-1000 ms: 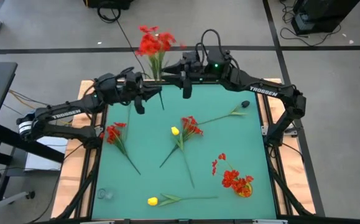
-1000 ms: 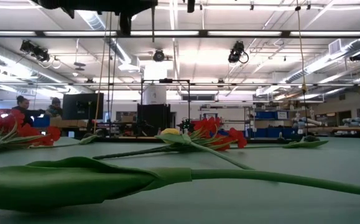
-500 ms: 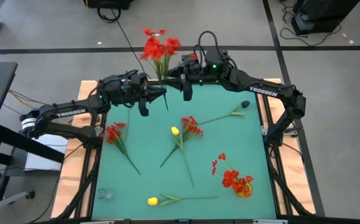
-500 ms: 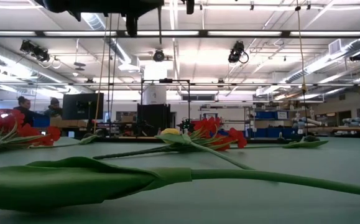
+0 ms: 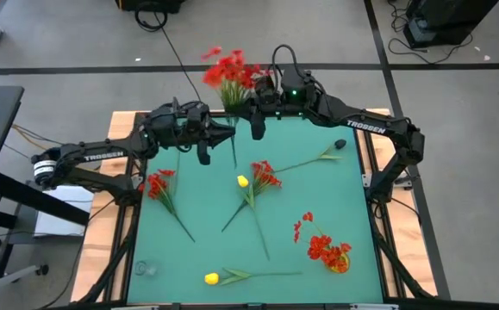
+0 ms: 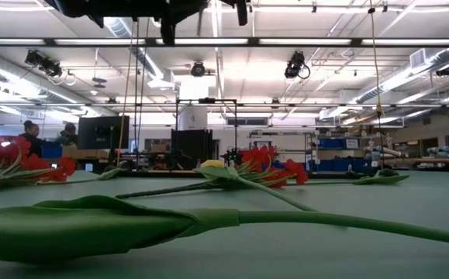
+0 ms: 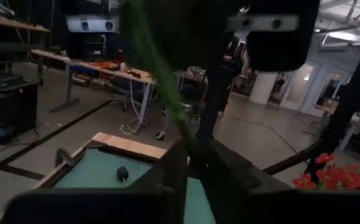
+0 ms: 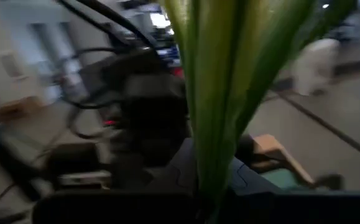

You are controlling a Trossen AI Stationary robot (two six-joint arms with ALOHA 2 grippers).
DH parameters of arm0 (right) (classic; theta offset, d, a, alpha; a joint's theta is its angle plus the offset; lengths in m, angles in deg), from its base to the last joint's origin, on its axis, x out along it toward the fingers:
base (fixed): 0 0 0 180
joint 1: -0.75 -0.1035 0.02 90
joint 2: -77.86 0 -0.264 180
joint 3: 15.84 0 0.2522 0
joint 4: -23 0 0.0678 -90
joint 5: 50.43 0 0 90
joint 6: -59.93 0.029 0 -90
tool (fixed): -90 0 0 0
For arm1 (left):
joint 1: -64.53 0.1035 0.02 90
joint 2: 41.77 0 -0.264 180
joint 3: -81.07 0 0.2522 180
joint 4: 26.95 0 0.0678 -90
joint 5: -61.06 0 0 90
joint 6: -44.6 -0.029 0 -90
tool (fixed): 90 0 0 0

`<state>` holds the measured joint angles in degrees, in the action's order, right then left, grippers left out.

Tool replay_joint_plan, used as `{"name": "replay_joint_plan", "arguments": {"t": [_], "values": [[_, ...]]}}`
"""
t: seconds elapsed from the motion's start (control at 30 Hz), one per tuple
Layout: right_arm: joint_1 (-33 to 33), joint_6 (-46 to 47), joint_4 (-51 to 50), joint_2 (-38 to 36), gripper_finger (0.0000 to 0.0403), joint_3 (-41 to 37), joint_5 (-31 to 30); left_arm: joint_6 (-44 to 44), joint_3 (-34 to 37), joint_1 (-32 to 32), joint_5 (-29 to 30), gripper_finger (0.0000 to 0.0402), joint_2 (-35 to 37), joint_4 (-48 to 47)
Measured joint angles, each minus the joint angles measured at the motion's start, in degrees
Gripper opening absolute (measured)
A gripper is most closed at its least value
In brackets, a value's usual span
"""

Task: Sort flowers into vase by color
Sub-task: Put the top red flowers into the yellow flower vase

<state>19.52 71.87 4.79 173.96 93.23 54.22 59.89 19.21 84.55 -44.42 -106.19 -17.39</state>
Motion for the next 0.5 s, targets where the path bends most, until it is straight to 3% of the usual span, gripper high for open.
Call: {"name": "replay_joint_plan", "arguments": {"t": [0.3,0.5], "values": [[-5.32,-13.67,-6.86,-3.08,0.0016,-0.07,-14.02,-7.67,-0.21,0.97,-0.38,0.0168,11.37,-19.14],[-8.88,-12.56,-11.67,-4.63,0.0016,-0.07,-18.82,-10.56,-0.17,0.95,-0.32,0.0195,16.54,-23.38]]}}
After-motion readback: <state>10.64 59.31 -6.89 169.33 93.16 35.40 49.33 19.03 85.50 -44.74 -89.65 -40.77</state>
